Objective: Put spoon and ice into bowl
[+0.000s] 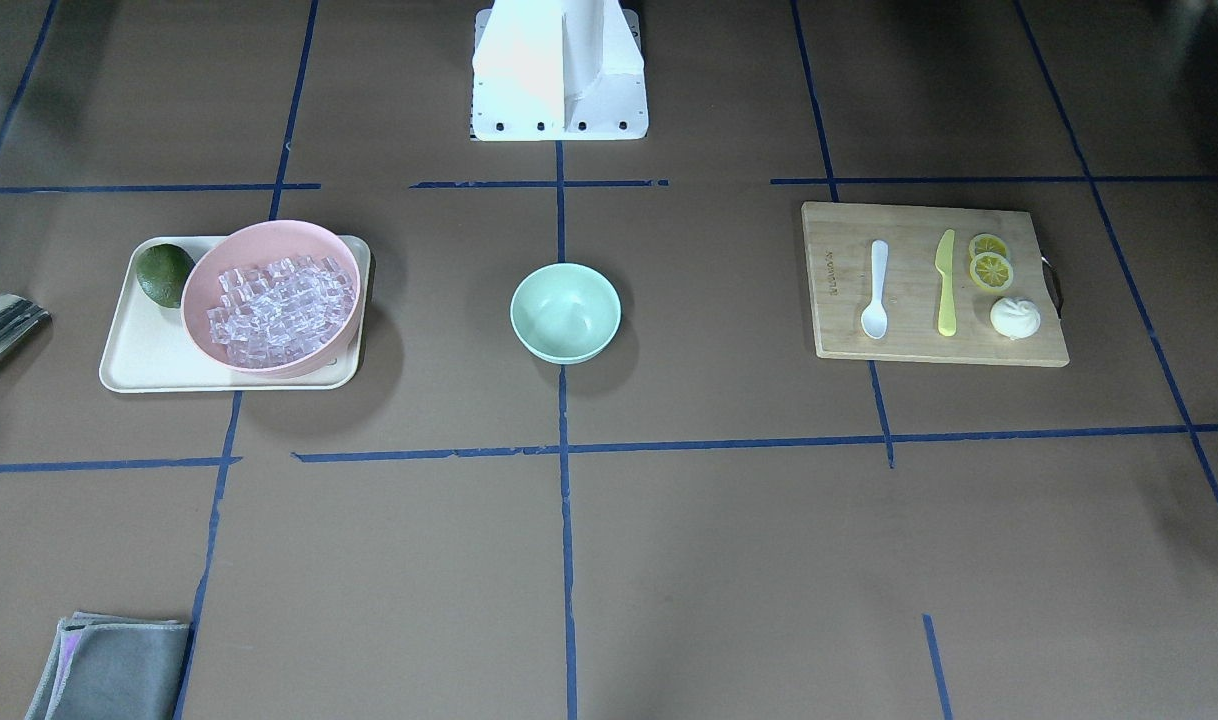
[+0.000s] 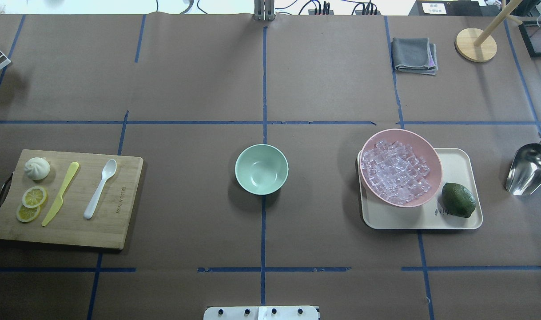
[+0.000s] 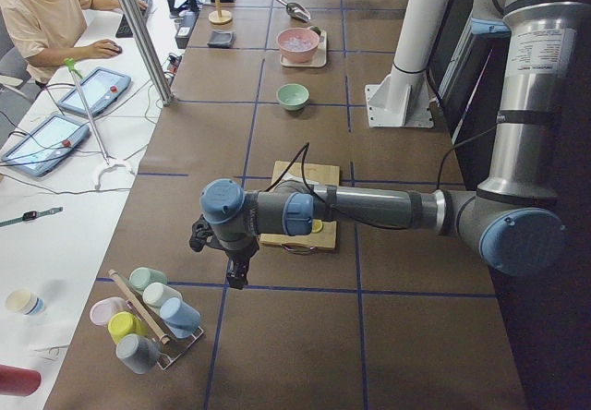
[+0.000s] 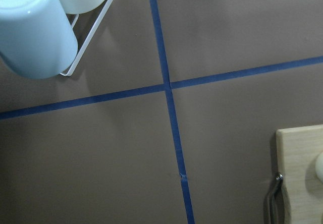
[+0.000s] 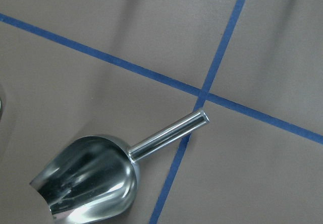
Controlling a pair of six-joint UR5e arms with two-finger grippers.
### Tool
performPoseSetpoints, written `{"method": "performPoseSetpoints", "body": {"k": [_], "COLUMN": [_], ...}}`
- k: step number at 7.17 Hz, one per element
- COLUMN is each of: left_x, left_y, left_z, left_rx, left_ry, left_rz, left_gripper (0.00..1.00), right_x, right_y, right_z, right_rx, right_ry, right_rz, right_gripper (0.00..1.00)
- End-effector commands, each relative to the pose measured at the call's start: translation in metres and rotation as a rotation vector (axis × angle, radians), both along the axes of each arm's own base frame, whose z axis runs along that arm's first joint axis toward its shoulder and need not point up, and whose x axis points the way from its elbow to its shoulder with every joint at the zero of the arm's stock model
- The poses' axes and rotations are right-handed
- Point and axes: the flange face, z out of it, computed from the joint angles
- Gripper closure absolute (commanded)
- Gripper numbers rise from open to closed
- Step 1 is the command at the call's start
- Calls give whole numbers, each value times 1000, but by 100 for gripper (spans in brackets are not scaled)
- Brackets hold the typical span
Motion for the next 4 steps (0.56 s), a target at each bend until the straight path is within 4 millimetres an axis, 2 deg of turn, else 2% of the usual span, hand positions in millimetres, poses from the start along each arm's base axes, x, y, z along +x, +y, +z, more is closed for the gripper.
{"method": "performPoseSetpoints", "body": {"k": [1,4], "left_x": [11,13], "left_y": [10,9], "left_z": [-9,-9], "left_rx": [18,15], "left_ry": [-7,-16], "left_rz": [22,24], "left_gripper": [0,0], "right_x": [0,-2], "right_y": [2,2], "right_z": [1,1], "right_rx": [1,-2], "right_ry": [-4,-12], "right_rz": [-1,-1], "right_gripper": [0,0]}}
